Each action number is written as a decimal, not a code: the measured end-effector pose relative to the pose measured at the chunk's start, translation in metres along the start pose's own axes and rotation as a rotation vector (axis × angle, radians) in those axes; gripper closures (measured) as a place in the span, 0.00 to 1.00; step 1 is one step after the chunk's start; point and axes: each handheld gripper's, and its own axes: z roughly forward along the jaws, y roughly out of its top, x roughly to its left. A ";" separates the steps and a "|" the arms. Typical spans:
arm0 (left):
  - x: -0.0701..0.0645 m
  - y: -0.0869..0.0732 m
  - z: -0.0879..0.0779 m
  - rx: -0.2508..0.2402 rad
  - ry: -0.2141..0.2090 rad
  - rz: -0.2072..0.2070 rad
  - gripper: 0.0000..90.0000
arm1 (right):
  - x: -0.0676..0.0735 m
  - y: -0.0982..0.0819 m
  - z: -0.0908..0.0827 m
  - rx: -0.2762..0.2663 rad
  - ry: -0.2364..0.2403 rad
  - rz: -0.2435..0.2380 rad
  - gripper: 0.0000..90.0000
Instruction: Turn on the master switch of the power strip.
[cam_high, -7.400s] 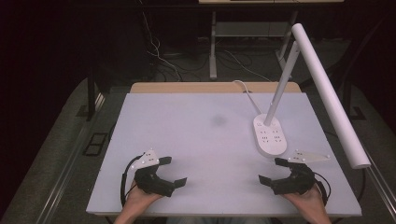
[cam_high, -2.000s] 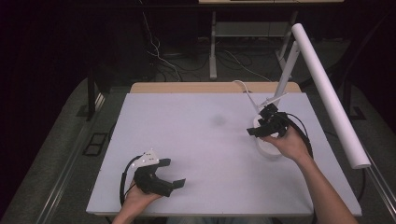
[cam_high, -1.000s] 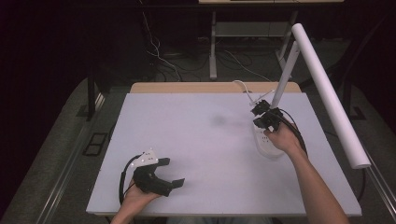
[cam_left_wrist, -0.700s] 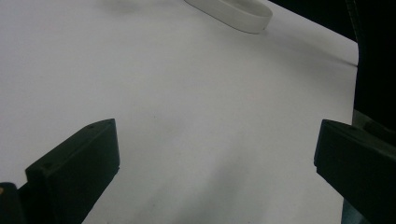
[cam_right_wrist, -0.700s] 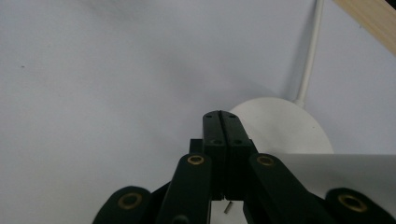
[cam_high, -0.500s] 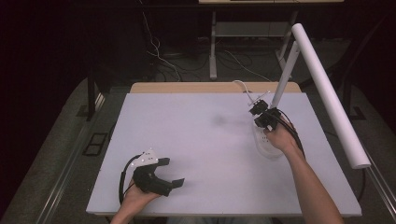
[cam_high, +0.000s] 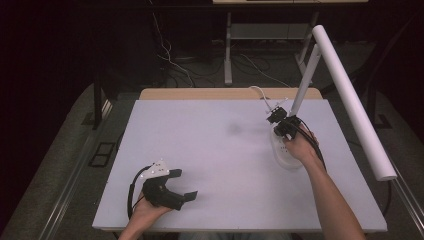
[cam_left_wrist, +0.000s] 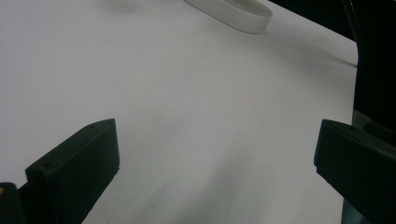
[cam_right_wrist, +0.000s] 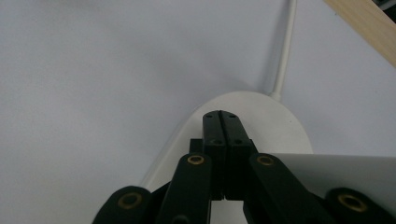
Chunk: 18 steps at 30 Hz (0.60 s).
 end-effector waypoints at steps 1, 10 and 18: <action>0.000 0.000 0.000 0.001 0.000 0.000 0.00 | 0.000 0.000 0.001 0.000 -0.002 0.000 0.99; 0.000 0.000 0.000 0.001 -0.001 -0.002 0.00 | 0.000 0.000 0.004 0.010 -0.007 0.002 0.99; -0.001 0.000 0.000 0.005 -0.001 -0.001 0.00 | -0.001 -0.001 0.004 0.006 0.000 0.006 0.99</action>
